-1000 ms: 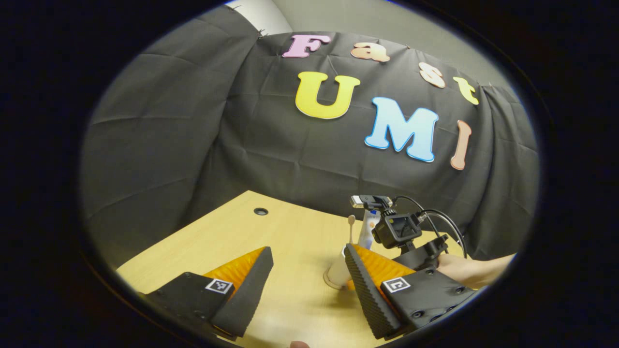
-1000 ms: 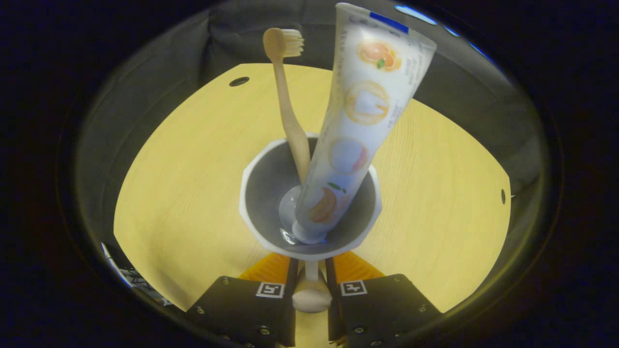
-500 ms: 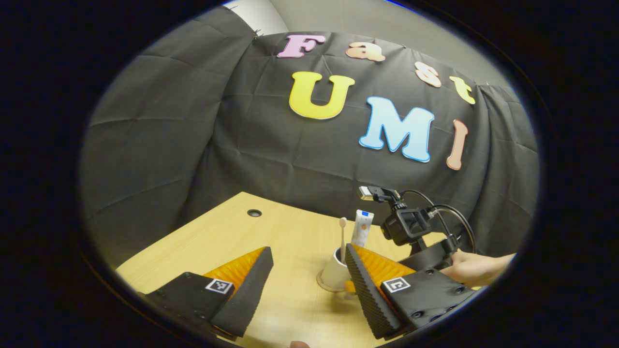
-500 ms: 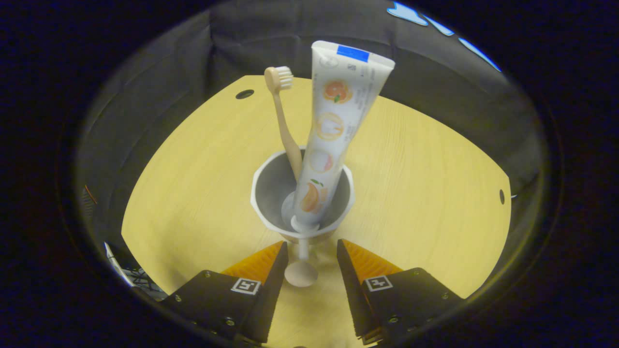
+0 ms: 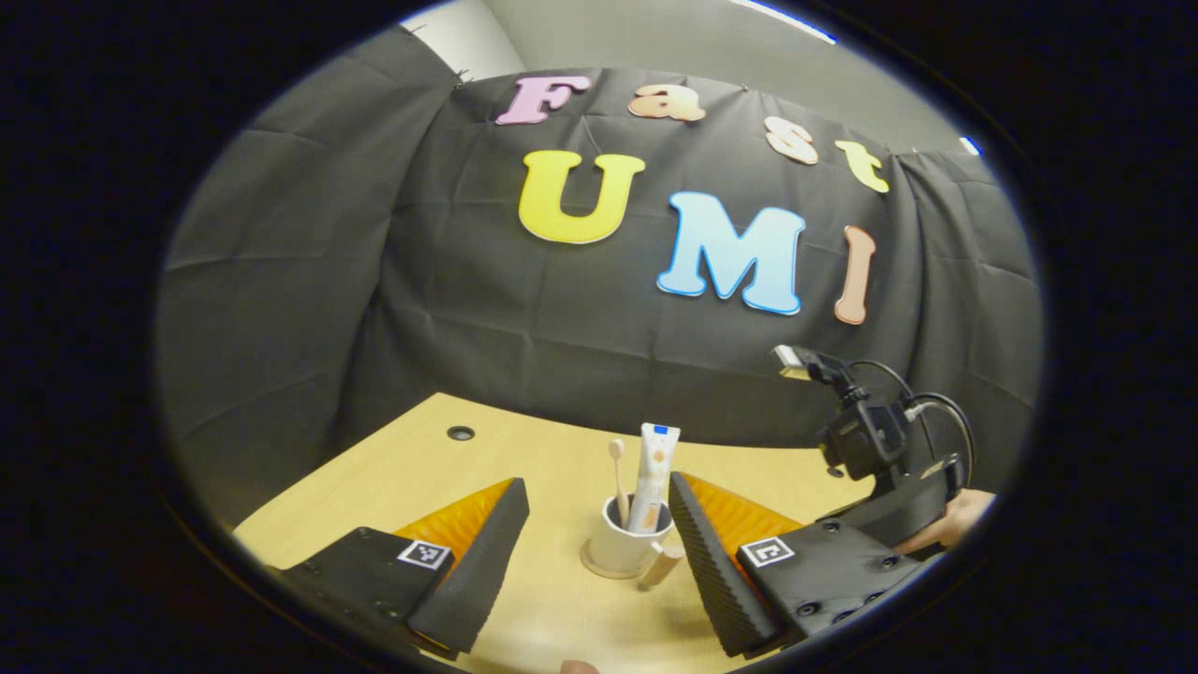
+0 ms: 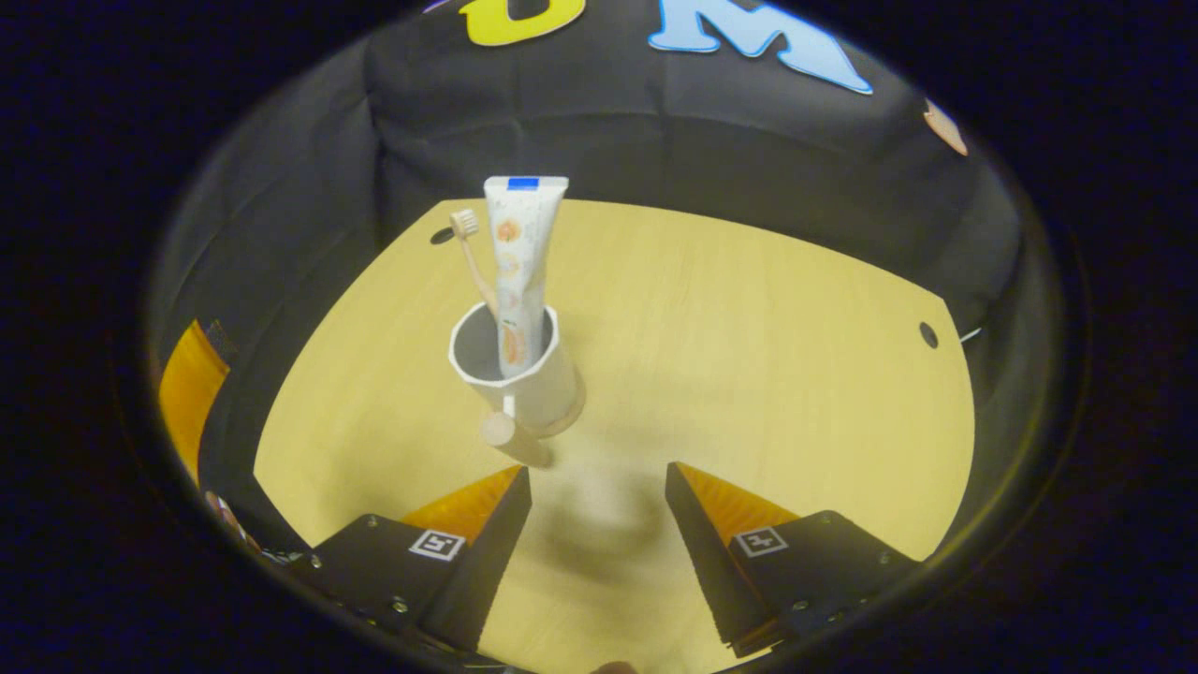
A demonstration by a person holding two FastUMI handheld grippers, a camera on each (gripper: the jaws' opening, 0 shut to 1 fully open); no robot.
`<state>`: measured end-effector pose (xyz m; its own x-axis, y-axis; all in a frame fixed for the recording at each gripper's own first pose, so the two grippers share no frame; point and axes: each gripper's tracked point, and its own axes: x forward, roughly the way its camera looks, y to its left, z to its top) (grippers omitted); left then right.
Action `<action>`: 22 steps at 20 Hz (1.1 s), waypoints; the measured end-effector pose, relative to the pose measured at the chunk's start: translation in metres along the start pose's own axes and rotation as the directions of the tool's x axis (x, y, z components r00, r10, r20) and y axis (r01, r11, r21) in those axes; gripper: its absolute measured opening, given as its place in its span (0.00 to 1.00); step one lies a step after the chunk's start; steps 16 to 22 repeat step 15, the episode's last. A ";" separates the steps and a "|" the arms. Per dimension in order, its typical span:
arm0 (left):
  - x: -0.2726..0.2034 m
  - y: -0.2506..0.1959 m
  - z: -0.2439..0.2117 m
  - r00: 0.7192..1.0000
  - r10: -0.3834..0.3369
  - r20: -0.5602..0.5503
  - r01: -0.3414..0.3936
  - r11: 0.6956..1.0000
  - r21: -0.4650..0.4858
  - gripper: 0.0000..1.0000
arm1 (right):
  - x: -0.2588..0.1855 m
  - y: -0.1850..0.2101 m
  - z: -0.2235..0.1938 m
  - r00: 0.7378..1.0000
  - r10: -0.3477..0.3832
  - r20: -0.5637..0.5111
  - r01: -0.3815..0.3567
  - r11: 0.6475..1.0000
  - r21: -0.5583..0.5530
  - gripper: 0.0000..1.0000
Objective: Put the toothbrush and toothpaste on the desktop into the cup, then pick up the cup and place it on the coaster on the desktop.
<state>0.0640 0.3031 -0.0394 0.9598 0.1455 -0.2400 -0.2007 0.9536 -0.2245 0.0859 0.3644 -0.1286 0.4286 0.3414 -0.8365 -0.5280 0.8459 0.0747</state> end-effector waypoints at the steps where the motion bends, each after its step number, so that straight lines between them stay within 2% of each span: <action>1: 0.000 -0.007 0.001 1.000 -0.008 0.002 0.008 1.000 0.005 0.94 | -0.009 -0.009 0.001 1.000 -0.009 0.024 0.009 1.000 0.020 0.89; 5: 0.004 -0.037 0.007 0.999 -0.044 0.011 0.044 0.999 0.013 0.99 | -0.046 -0.050 0.009 0.988 -0.075 0.135 0.064 0.994 0.083 0.89; 8: 0.004 -0.059 0.014 0.997 -0.071 0.027 0.070 0.997 0.023 0.96 | -0.080 -0.077 0.020 0.956 -0.133 0.262 0.106 0.988 0.115 0.89; 12: 0.002 -0.086 0.025 0.994 -0.102 0.050 0.099 0.994 0.049 0.96 | -0.135 -0.103 0.037 0.870 -0.212 0.446 0.174 0.977 0.125 0.89; 15: -0.002 -0.105 0.031 0.990 -0.122 0.066 0.118 0.991 0.064 0.99 | -0.171 -0.092 0.039 0.794 -0.233 0.561 0.210 0.972 0.107 0.89; 22: -0.002 -0.105 0.031 0.990 -0.122 0.066 0.118 0.991 0.064 0.99 | -0.171 -0.092 0.039 0.794 -0.233 0.561 0.210 0.972 0.107 0.89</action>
